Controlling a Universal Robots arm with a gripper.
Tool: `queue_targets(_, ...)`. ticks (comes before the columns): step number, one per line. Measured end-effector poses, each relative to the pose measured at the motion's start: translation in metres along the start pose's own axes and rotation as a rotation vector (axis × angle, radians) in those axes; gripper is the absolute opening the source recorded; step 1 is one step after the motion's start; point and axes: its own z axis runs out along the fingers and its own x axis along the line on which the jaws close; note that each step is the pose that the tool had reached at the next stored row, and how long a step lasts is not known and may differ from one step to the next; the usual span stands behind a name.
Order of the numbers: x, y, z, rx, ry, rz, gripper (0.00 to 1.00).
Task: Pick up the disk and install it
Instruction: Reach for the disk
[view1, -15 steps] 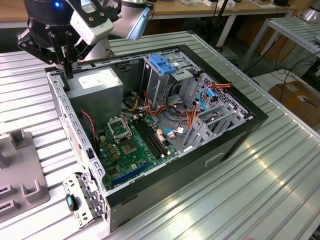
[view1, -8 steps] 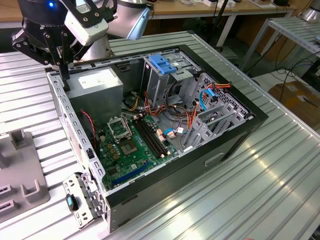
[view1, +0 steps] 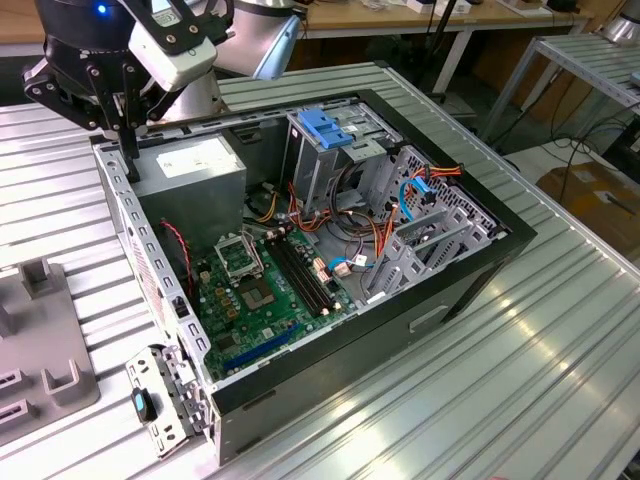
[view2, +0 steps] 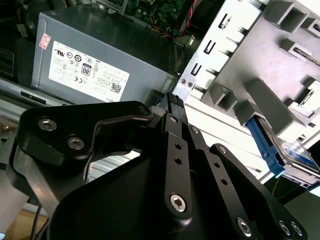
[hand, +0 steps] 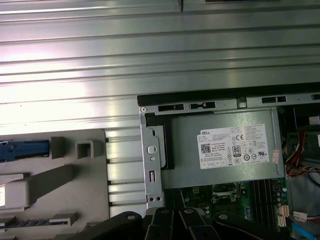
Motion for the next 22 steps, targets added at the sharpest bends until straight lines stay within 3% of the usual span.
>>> queue_targets(5, 0.0034, -0.0003, -0.0001, 0.0001, 0.0001, 0.000, 0.11)
queue_targets(15, 0.0168, -0.0012, -0.0004, 0.0000, 0.0000, 0.000, 0.11)
queue_targets(22, 0.0173, -0.0013, -0.0005, 0.0000, 0.0001, 0.000, 0.11)
